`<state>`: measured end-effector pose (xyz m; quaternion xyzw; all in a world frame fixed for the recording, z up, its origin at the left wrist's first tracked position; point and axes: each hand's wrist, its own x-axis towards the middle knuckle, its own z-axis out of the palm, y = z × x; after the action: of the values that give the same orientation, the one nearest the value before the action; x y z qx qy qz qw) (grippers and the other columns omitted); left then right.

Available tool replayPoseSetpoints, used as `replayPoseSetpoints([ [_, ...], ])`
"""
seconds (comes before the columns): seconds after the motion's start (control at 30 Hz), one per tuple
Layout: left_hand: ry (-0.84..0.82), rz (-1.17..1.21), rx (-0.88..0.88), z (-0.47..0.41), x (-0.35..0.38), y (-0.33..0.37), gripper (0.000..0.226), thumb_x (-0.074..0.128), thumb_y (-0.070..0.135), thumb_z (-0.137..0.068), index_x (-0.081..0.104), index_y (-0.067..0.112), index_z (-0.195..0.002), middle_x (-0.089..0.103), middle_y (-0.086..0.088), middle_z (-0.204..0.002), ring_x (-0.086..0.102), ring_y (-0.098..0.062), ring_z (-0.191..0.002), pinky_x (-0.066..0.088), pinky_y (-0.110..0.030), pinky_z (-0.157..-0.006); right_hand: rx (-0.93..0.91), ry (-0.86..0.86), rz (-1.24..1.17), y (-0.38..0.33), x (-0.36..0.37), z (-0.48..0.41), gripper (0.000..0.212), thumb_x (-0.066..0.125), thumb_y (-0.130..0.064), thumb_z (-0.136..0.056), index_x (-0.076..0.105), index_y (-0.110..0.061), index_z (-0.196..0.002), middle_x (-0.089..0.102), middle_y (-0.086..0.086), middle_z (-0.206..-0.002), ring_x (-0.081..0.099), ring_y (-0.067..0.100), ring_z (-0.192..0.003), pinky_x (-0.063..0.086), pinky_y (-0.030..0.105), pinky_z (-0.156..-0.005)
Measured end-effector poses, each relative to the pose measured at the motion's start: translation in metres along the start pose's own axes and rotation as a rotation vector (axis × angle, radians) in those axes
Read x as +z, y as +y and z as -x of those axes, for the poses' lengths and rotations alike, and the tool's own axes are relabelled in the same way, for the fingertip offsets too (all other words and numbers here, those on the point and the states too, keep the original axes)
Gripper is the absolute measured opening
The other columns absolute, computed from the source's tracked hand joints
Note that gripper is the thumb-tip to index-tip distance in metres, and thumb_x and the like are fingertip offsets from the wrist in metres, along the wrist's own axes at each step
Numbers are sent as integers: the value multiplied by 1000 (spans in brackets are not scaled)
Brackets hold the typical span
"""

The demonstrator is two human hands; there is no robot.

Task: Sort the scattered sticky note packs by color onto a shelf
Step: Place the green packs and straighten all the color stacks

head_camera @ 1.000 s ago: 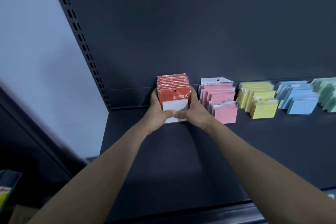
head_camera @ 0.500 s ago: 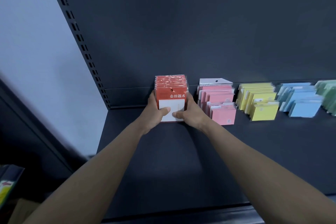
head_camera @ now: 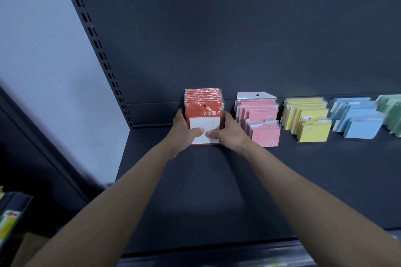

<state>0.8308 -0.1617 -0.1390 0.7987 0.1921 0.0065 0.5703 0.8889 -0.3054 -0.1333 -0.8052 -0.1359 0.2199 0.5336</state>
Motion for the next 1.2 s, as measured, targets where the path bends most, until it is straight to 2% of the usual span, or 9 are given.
replayPoseSetpoints([
  [0.13, 305, -40, 213, 17, 5, 28, 76, 63, 5, -80, 19, 13, -142, 27, -4, -138, 34, -19, -128, 35, -39, -108, -127, 186, 169, -16, -8, 18, 36, 61, -3, -86, 46, -9, -119, 59, -3, -106, 57, 15, -96, 45, 19, -73],
  [0.3, 528, -243, 547, 33, 39, 69, 50, 62, 2, -75, 45, 7, -122, 40, -9, -126, 41, -26, -118, 28, -33, -102, -276, 522, 178, -22, -37, 30, 34, 49, 0, -89, 53, -4, -123, 62, 9, -114, 59, 23, -102, 47, 28, -91],
  [0.43, 686, -386, 628, 31, 62, 78, 49, 62, 2, -69, 51, 5, -116, 45, -13, -124, 42, -28, -119, 25, -38, -108, -262, 580, 269, -9, -69, 36, 39, 51, 0, -88, 52, -4, -127, 53, 10, -127, 50, 23, -118, 41, 28, -100],
  [0.53, 572, -353, 655, 28, 67, 72, 41, 60, -4, -74, 51, 3, -113, 43, -10, -120, 41, -25, -117, 26, -29, -104, -214, 597, 354, 6, -84, 39, 41, 53, -3, -88, 51, -6, -129, 49, 9, -130, 44, 25, -124, 33, 26, -103],
  [0.63, 221, -335, 654, 29, 83, 65, 31, 60, 2, -84, 48, 6, -112, 42, 3, -109, 49, -14, -100, 40, -21, -88, -120, 622, 453, 17, -93, 39, 48, 55, -5, -86, 47, -6, -133, 44, 12, -136, 36, 27, -128, 24, 26, -104],
  [0.77, -21, -389, 319, 17, 111, 56, 54, 70, 19, -81, 37, 8, -123, 43, -6, -126, 55, -21, -103, 46, -31, -89, 93, 464, 409, 29, -102, 36, 67, 66, -11, -77, 36, -3, -136, 47, 18, -128, 42, 35, -122, 39, 41, -101],
  [0.9, -8, -471, 162, 7, 121, 52, 62, 72, 17, -80, 34, 5, -127, 39, -12, -130, 50, -27, -114, 42, -32, -89, 237, 282, 378, 35, -108, 40, 51, 70, -9, -77, 46, -1, -121, 60, 11, -103, 59, 25, -97, 46, 27, -67],
  [1.0, 43, -458, 152, -2, 122, 51, 58, 71, 12, -80, 37, 5, -126, 42, -13, -129, 52, -29, -113, 44, -36, -93, 190, 295, 412, 36, -106, 38, 23, 70, -6, -80, 58, -2, -98, 65, 12, -104, 62, 27, -101, 46, 26, -72],
  [1.2, 51, -394, 139, -9, 125, 44, 63, 72, 8, -78, 35, 5, -129, 46, -14, -129, 56, -27, -108, 47, -39, -94, 165, 262, 410, 37, -111, 37, 25, 69, -8, -81, 55, 0, -100, 65, 17, -107, 58, 26, -88, 42, 26, -67],
])
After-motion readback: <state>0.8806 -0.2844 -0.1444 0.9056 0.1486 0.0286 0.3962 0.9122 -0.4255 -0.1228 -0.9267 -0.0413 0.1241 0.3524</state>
